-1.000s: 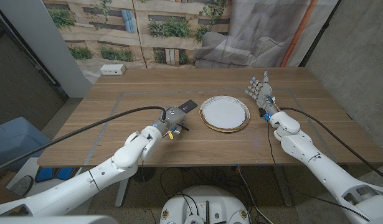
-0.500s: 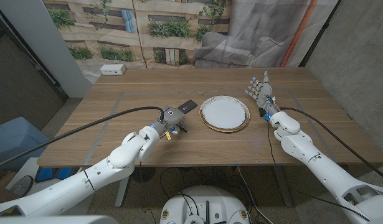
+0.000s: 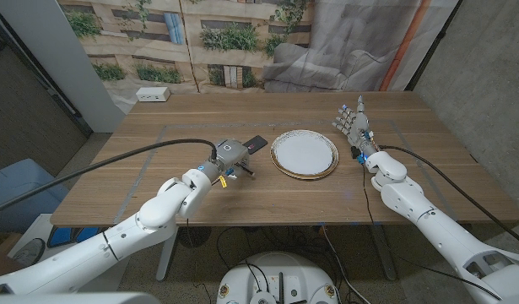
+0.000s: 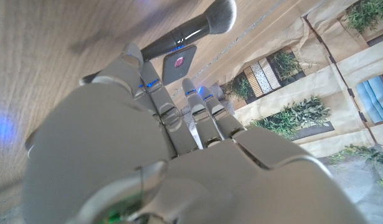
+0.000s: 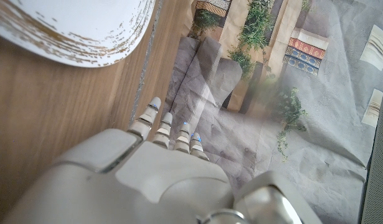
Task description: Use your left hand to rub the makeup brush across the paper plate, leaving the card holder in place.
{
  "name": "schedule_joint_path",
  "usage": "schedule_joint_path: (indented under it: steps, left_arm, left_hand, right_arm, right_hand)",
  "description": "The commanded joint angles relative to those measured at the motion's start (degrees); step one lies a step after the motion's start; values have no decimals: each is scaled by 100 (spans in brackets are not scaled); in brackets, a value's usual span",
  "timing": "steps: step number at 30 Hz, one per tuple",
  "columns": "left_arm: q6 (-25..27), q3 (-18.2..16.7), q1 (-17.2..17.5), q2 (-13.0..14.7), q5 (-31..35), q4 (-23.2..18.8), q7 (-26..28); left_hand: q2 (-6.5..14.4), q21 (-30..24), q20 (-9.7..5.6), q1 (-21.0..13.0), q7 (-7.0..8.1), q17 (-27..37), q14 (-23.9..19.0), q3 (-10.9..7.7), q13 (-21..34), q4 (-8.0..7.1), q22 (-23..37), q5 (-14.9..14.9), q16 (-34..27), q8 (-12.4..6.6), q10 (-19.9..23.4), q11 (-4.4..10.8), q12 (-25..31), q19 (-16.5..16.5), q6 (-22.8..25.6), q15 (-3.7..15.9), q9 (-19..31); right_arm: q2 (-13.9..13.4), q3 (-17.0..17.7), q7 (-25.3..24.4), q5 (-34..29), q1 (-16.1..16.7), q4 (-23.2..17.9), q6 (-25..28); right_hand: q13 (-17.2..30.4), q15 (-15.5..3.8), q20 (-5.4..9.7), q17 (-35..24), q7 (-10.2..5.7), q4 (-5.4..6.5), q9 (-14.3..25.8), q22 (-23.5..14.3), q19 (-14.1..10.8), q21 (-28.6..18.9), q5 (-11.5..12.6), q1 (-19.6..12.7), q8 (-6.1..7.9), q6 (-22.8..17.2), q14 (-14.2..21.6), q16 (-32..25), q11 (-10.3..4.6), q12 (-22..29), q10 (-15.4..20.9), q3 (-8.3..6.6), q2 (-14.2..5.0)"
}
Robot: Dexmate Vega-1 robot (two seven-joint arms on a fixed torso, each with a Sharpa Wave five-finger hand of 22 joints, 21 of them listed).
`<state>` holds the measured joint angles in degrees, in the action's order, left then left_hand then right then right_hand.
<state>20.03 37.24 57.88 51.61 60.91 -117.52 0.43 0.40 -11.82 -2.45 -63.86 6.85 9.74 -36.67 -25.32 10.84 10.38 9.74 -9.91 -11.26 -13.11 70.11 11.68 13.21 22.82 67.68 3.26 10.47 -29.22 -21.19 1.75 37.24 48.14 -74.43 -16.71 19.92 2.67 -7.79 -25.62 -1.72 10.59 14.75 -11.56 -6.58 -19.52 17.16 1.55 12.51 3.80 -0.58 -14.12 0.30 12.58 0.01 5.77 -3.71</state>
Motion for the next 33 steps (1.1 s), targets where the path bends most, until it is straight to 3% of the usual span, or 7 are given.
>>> schedule_joint_path:
  steps: [1, 13, 33]
  left_arm:
    - [-48, -311, 195, 60, -278, -291, 336]
    - [52, -534, 281, -156, -695, -547, 404]
    - [-7, -447, 196, -801, -1319, -497, 988]
  left_hand:
    - [7, 23, -40, -75, 12, 29, -68, 25, 17, 4, 18, 5, -45, 6, 181, 123, -13, 39, 61, 954, 16]
    - [0, 24, -23, -103, 0, 23, -92, 70, 19, -11, 20, 1, -30, 30, 194, 124, -28, 48, 46, 948, 22]
    - [42, 2, 16, -129, -12, 30, -241, 170, 23, -54, 25, -9, -48, 69, 192, 126, -67, 131, 35, 929, 34]
  right_arm:
    - [0, -1, -2, -1, 0, -4, 6]
    - [0, -1, -1, -1, 0, -2, 4]
    - [-3, 1, -3, 0, 4, -9, 8]
  right_hand:
    - [21, 47, -41, -19, 4, 26, 15, -33, -7, -34, 36, -32, 28, 47, -6, -20, 10, 40, -44, 2, -570]
    - [20, 49, -41, -19, 4, 26, 15, -33, -5, -33, 36, -31, 28, 47, -5, -20, 15, 39, -47, 3, -569]
    - [20, 54, -39, -19, 3, 26, 15, -33, -6, -33, 35, -31, 30, 44, -4, -21, 3, 38, -50, 3, -569]
